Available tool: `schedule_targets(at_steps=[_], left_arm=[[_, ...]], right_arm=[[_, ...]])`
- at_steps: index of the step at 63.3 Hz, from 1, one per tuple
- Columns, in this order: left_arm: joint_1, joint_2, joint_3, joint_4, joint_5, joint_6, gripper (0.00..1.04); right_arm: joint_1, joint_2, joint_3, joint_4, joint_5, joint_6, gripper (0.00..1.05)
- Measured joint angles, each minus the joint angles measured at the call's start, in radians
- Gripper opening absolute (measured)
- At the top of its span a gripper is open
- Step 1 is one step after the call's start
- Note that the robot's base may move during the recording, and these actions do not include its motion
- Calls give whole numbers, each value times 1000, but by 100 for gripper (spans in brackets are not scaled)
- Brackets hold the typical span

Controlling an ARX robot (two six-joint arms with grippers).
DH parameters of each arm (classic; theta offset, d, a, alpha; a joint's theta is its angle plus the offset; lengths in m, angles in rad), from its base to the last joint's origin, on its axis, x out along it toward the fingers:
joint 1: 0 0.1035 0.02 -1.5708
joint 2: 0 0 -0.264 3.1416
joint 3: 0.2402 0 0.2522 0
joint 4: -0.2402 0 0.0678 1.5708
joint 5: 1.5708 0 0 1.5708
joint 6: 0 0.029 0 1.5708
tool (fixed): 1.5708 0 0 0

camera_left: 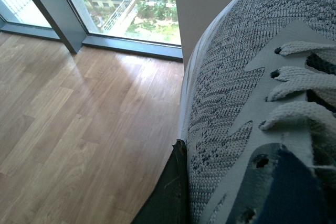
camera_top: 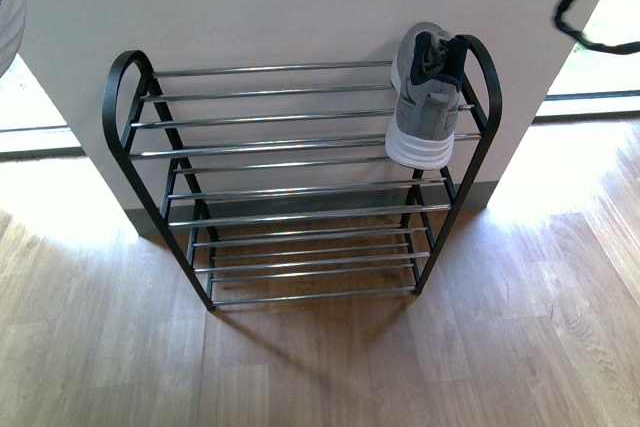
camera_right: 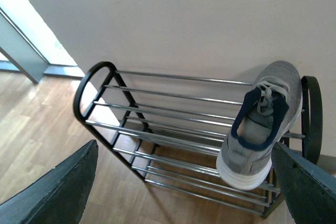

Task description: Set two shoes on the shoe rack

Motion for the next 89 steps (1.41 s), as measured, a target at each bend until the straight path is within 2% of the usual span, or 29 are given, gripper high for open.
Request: schedule_targets(at_steps=[16, 29, 30, 33, 34, 36, 39, 45, 51, 59, 67, 70, 73, 89], left_arm=[[0, 0, 0, 0, 0, 0, 2], [0, 0, 0, 0, 1, 0, 2], [0, 0, 0, 0, 2, 0, 2], [0, 0, 0, 0, 1, 0, 2], [0, 0, 0, 0, -1, 0, 2], [0, 0, 0, 0, -1, 0, 2], [0, 0, 0, 0, -1, 0, 2], [-1, 0, 0, 0, 2, 0, 2], [-1, 0, 0, 0, 0, 0, 2], [-1, 0, 0, 0, -1, 0, 2], [-1, 0, 0, 0, 2, 0, 2], [-1, 0, 0, 0, 0, 0, 2], [-1, 0, 0, 0, 0, 0, 2], [-1, 0, 0, 0, -1, 0, 2]], right_arm=[[-61, -442, -229, -177, -52, 83, 96], [-109, -586, -299, -194, -76, 124, 96], [-108, -584, -303, -189, -60, 121, 95], [-74, -584, -351, -50, 138, 48, 86], [-72, -593, -378, 10, 244, 3, 81], [-79, -612, -409, 53, 335, -54, 74], [-112, -656, -449, 62, 373, -100, 62], [-150, -712, -497, 52, 338, -134, 44], [-195, -778, -539, 27, 293, -147, 21], [-230, -842, -569, -4, 259, -159, 1], [-260, -900, -595, -39, 233, -159, 1], [-319, -935, -605, -64, 148, -160, 1], [-357, -968, -614, -84, 134, -159, 1], [-367, -1063, -651, -121, 129, -159, 1]])
